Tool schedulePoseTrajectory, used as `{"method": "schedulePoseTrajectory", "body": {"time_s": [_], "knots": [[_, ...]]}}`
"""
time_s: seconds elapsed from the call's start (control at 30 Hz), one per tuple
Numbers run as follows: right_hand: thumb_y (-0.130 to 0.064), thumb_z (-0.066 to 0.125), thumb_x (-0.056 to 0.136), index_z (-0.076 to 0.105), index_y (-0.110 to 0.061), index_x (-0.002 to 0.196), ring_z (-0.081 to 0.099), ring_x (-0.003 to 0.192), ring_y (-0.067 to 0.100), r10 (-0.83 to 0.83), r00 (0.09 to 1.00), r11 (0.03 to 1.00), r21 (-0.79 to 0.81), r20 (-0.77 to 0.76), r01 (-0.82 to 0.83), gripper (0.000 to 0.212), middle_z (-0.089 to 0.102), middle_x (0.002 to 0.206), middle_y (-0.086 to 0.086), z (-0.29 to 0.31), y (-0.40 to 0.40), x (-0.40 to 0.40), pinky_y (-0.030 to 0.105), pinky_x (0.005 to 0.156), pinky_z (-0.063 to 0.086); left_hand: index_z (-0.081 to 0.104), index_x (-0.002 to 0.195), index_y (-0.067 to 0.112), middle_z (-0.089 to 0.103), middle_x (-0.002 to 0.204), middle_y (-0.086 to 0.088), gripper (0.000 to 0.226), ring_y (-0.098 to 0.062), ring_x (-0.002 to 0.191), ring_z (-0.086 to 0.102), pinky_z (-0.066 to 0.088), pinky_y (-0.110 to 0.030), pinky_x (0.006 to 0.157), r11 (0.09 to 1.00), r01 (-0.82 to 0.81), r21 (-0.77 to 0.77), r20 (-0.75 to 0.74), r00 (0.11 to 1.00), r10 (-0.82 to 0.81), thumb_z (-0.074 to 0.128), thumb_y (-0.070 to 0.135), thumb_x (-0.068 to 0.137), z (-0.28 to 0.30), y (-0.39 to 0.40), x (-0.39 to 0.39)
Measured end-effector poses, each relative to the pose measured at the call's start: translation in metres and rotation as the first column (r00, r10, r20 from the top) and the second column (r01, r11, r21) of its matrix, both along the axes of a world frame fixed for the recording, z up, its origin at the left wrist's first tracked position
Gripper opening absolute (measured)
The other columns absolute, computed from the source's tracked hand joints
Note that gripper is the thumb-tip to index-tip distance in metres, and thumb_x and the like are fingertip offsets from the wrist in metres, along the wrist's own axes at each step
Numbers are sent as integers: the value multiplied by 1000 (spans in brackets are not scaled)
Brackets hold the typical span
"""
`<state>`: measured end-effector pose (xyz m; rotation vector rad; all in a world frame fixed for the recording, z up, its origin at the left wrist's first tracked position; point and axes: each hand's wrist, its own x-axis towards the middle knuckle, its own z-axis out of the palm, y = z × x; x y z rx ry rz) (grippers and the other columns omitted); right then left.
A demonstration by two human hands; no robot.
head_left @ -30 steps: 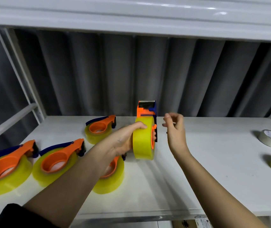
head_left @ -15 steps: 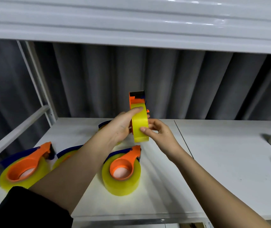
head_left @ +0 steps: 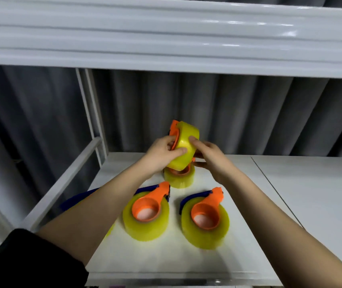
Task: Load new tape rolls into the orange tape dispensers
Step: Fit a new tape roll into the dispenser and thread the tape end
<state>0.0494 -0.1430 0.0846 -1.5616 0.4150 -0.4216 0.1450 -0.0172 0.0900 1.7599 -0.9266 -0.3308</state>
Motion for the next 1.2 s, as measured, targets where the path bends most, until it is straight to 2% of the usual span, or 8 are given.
{"method": "schedulePoseTrajectory", "body": {"time_s": [0.13,0.27,0.37,0.5,0.6,0.77,0.9,1.2], "knots": [[-32,60,92,58,-5,108,64,87,24,-16,998,993,-114,-55,9,32,64,96,15,7,15,35,28,69,54,55,128,10,56,130,-10,46,-29,117,54,46,-38,93,950,-117,290,392,920,-6,66,26,85,-4,20,37],[-27,60,93,57,-7,91,63,78,27,7,993,978,-207,-117,-31,20,59,88,17,8,38,70,35,68,56,46,134,13,48,137,-9,49,-27,118,51,45,-36,88,866,-268,422,612,789,-54,57,32,90,-6,34,60],[-26,61,92,53,-3,114,65,91,34,-46,979,961,-276,-199,-11,33,56,96,13,-2,46,91,47,83,56,44,134,15,48,137,-6,45,-26,121,49,39,-36,91,779,-420,465,776,617,-131,50,34,93,-9,37,72],[-33,62,90,53,-11,105,64,76,24,-54,944,938,-341,-327,-64,28,59,94,10,-16,47,116,39,74,56,42,135,19,49,136,-4,44,-25,123,48,32,-38,96,660,-520,542,798,564,-211,48,34,95,-20,37,88],[-27,62,90,54,-9,90,59,64,23,-45,936,902,-418,-350,-113,20,58,78,11,-25,48,132,38,66,54,39,139,19,47,139,-4,45,-26,124,46,31,-39,100,591,-516,621,745,622,-241,47,31,96,-30,37,98],[-26,51,97,42,-10,134,60,82,29,51,908,754,-580,-417,-308,42,61,113,20,-44,50,149,33,58,49,41,138,15,46,139,-6,42,-27,123,46,32,-39,99,513,-543,664,728,627,-278,45,20,97,-52,40,107],[-42,44,96,25,-24,148,54,116,37,35,843,678,-607,-536,-414,58,51,137,14,-69,46,172,38,79,47,36,142,12,41,145,-6,45,-28,129,40,27,-40,106,480,-518,708,684,673,-282,44,18,98,-71,39,120],[-62,32,84,31,-29,140,54,113,35,-39,741,634,-590,-671,-500,64,53,130,14,-113,42,207,50,93,47,38,140,14,40,144,-6,43,-28,129,40,25,-40,107,447,-504,739,653,701,-288,42,20,98,-105,37,137]]}}
